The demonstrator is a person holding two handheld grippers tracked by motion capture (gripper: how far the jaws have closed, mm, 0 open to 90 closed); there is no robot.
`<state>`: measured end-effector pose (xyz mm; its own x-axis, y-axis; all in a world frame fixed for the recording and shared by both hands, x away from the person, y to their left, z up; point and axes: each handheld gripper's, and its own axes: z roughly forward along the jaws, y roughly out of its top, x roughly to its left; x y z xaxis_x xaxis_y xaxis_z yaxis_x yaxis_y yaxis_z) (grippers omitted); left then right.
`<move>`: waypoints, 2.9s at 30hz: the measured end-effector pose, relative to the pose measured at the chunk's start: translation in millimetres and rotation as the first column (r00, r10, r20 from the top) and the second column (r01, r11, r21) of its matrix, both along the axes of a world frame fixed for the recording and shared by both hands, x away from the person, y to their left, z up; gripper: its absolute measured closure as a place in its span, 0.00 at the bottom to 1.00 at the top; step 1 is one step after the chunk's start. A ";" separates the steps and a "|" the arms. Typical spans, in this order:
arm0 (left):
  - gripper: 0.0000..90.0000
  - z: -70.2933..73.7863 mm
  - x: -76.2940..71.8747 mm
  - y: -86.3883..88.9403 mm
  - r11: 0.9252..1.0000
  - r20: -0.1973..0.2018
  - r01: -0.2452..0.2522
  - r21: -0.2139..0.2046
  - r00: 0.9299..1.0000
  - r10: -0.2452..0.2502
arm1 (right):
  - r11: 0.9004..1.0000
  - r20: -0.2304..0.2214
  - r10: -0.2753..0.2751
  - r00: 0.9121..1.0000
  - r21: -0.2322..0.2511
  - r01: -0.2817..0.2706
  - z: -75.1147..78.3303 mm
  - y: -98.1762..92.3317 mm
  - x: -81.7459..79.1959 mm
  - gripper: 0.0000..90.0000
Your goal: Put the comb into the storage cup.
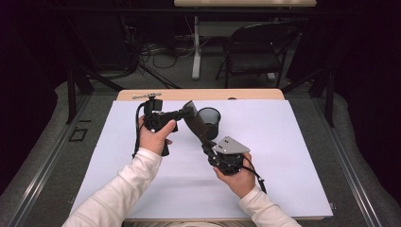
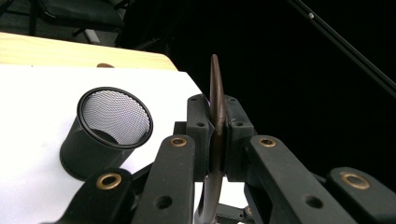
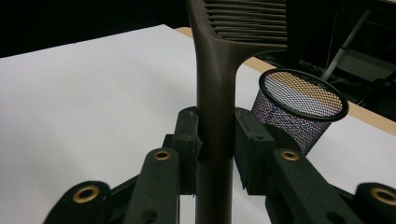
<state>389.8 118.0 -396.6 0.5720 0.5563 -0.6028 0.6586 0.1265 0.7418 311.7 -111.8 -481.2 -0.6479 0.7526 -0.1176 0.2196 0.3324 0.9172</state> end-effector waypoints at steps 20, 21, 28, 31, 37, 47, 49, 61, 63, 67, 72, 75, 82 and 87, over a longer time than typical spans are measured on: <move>0.93 2.2 5.9 -0.2 1.000 0.000 -0.023 0.003 1.000 0.023 | 1.000 -0.010 -0.007 1.000 0.022 0.007 2.0 -4.7 3.9 0.67; 0.93 2.7 6.2 0.2 1.000 0.002 -0.025 0.002 1.000 0.025 | 1.000 -0.004 -0.009 1.000 0.024 0.009 2.3 -5.2 4.2 0.66; 0.93 6.2 8.5 2.8 0.999 0.026 -0.038 0.012 0.999 0.038 | 0.999 0.017 -0.014 1.000 0.036 0.013 6.6 -8.3 5.5 0.56; 0.93 6.9 9.3 3.9 0.999 0.033 -0.042 0.009 0.999 0.041 | 0.999 0.029 -0.014 0.999 0.039 0.013 8.0 -8.6 5.4 0.52; 0.93 7.8 11.8 5.4 0.998 0.041 -0.056 0.015 0.998 0.056 | 0.999 0.027 -0.011 1.000 0.047 0.010 9.0 -8.3 6.7 0.48; 0.93 15.4 14.6 6.5 0.997 0.062 -0.075 0.030 0.995 0.073 | 0.995 0.000 -0.002 1.000 0.098 0.002 12.1 -12.1 10.2 0.49; 0.93 18.1 15.0 6.4 0.996 0.065 -0.079 0.038 0.995 0.076 | 0.994 -0.015 -0.001 1.000 0.107 0.002 12.7 -13.4 10.8 0.49; 0.93 36.4 18.8 1.1 0.992 0.109 -0.102 0.074 0.990 0.094 | 0.995 -0.049 0.008 0.999 0.099 -0.003 16.8 -17.3 13.8 0.42; 0.93 37.9 19.8 0.1 0.991 0.111 -0.107 0.076 0.989 0.098 | 0.995 -0.042 0.010 0.999 0.099 -0.006 17.1 -17.4 13.9 0.41; 0.93 41.8 22.0 -1.9 0.990 0.122 -0.119 0.082 0.987 0.108 | 0.995 -0.036 0.015 0.999 0.102 -0.012 18.4 -18.8 15.1 0.39; 0.93 47.2 25.1 -3.3 0.987 0.129 -0.131 0.093 0.985 0.119 | 0.995 -0.043 0.016 0.999 0.097 -0.011 19.2 -20.1 15.9 0.38; 0.93 50.0 26.9 -3.7 0.985 0.133 -0.143 0.100 0.983 0.129 | 0.996 -0.045 0.015 0.999 0.090 -0.011 19.0 -20.1 16.2 0.38; 0.93 53.1 33.0 -3.5 0.981 0.144 -0.165 0.103 0.978 0.150 | 0.995 -0.061 0.007 0.998 0.104 -0.001 18.2 -21.2 17.7 0.33; 0.93 54.8 38.1 -2.5 0.975 0.175 -0.195 0.103 0.969 0.175 | 0.993 -0.059 0.004 0.998 0.119 0.003 18.3 -23.1 18.7 0.30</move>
<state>427.9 115.5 -341.8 0.5380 0.7233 -0.4330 0.5000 0.1397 0.8547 330.5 -135.0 -462.9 -0.6517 0.7584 0.0112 0.2744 0.2220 0.9356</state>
